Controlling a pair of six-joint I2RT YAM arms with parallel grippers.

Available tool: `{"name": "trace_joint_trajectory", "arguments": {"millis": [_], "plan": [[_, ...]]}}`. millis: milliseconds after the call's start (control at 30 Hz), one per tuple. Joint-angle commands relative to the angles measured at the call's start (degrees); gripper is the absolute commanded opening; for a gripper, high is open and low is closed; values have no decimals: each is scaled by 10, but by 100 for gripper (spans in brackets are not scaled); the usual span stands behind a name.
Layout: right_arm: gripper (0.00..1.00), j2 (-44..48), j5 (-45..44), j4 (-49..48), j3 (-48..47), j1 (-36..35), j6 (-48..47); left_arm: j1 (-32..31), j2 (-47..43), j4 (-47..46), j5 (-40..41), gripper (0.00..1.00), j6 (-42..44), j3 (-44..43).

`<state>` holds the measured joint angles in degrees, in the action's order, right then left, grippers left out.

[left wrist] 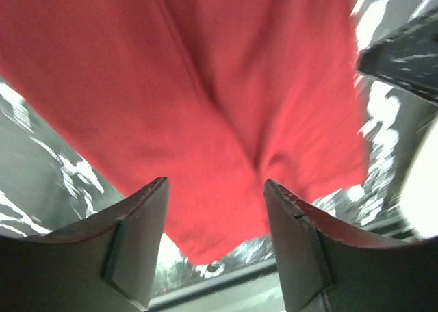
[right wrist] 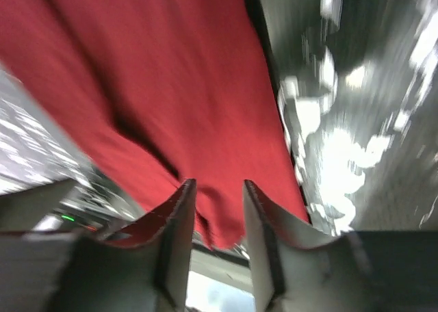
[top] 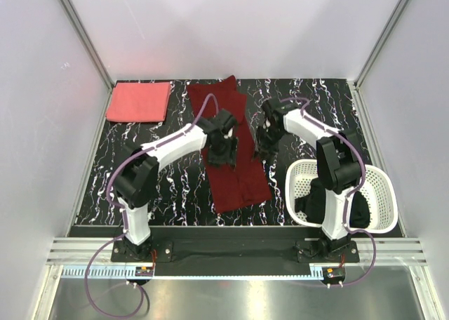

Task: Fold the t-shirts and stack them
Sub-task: Fold the tshirt

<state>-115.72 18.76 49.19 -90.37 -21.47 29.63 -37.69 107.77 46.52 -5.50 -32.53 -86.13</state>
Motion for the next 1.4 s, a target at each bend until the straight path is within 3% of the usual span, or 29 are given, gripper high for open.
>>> {"name": "trace_joint_trajectory", "arguments": {"millis": [0, 167, 333, 500, 600, 733, 900, 1033, 1100, 1233, 1367], "plan": [[38, 71, -35, -10, 69, -27, -26, 1, -26, -14, 1, 62, -6, 45], [27, 79, -22, -66, 181, -55, -20, 1, -12, -23, -53, 59, -60, 119], [26, 85, -15, -112, 262, -94, 3, 2, -7, -37, -91, 60, -136, 240], [25, 102, 14, -143, 311, -151, 43, 14, -40, -41, -62, 62, -168, 321], [26, 128, 11, -144, 323, -168, 53, 22, -76, -22, -31, 63, -151, 329], [26, 153, -33, -111, 313, -168, 27, 25, -96, 30, 53, 66, -112, 297], [27, 163, -25, -88, 311, -168, 8, 29, -82, 53, 54, 68, -56, 264], [27, 204, -33, -74, 309, -168, 0, 28, -144, 65, 94, 70, -46, 270], [27, 224, -29, -74, 296, -168, -3, 25, -179, 53, 81, 72, -32, 275], [31, 233, -37, -99, 248, -166, -4, 21, -265, -22, -24, 77, -21, 285], [46, 189, -109, -125, 156, -147, -3, 21, -296, -85, -93, 75, -34, 292]]}}
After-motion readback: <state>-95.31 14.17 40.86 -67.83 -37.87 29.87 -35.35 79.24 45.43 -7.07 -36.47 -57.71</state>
